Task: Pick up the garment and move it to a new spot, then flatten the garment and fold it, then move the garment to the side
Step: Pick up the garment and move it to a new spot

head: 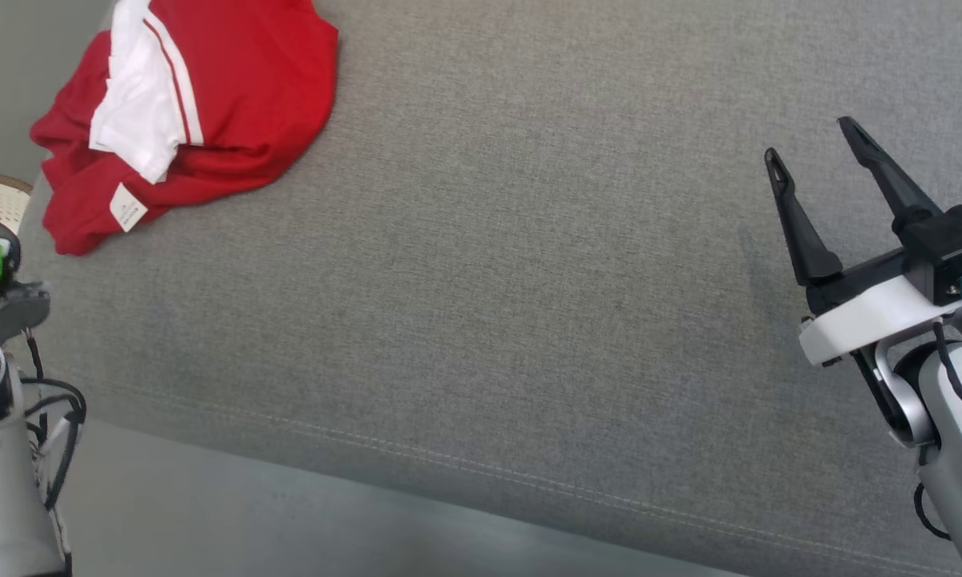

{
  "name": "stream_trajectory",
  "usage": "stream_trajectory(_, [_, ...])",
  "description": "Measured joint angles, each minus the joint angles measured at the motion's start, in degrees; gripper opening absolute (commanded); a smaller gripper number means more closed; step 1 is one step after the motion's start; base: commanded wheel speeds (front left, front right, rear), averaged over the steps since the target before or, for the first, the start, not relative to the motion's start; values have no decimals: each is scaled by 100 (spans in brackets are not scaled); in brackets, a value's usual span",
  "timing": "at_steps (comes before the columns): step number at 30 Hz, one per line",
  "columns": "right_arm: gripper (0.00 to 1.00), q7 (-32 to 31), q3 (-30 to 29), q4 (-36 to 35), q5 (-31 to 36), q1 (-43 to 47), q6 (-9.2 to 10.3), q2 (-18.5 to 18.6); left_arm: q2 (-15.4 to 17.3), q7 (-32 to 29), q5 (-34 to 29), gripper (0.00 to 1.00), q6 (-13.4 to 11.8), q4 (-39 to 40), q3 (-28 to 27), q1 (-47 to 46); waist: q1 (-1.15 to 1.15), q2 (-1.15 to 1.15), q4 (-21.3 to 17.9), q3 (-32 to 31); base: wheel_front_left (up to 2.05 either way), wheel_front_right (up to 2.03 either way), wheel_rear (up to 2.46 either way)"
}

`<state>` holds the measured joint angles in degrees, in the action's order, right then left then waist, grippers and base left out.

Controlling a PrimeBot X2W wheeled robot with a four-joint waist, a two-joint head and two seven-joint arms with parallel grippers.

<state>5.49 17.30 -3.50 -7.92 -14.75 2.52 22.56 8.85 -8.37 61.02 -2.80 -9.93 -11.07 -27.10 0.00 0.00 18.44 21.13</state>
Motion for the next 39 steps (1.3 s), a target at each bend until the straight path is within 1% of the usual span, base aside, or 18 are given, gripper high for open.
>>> stream_trajectory(3, [100, -5, -70, -55, 47, -90, 0, 82, -52, -230, 498, 100, -87, -302, -323, -455, 0, 0, -163, 205, 0, 0, 0])
stream_trajectory(5, [100, -20, -126, -80, 48, -102, 0, 138, -26, -355, 653, 100, -149, -514, -472, -704, 0, 0, -288, 317, 0, 0, 0])
stream_trajectory(12, [100, -109, -315, -199, 48, -102, 0, 328, 190, -681, 681, 100, -319, -1430, -658, -973, 0, 0, -641, 659, 0, 0, 0])
stream_trajectory(16, [100, -138, -399, -260, 46, -86, 2, 388, 165, -842, 678, 100, -380, -1908, -650, -1100, 1, 0, -772, 787, 0, 0, 0])
stream_trajectory(20, [100, -176, -425, -345, 37, -68, 1, 430, 155, -924, 673, 100, -386, -2245, -595, -1288, 0, 0, -828, 852, 0, 0, 0])
stream_trajectory(26, [100, -252, -459, -485, 31, -10, 0, 501, 218, -972, 602, 100, -407, -2761, -610, -1316, 0, 0, -858, 841, 0, 0, 0])
stream_trajectory(33, [100, -287, -482, -502, 21, 117, 0, 530, 199, -971, 611, 100, -427, -3058, -643, -1587, 0, 0, -854, 771, 0, 0, 0])
stream_trajectory(39, [100, -337, -447, -534, -47, 157, -25, 527, 199, -973, 612, 100, -427, -3342, -645, -1639, 0, 0, -885, 666, 0, 0, 0])
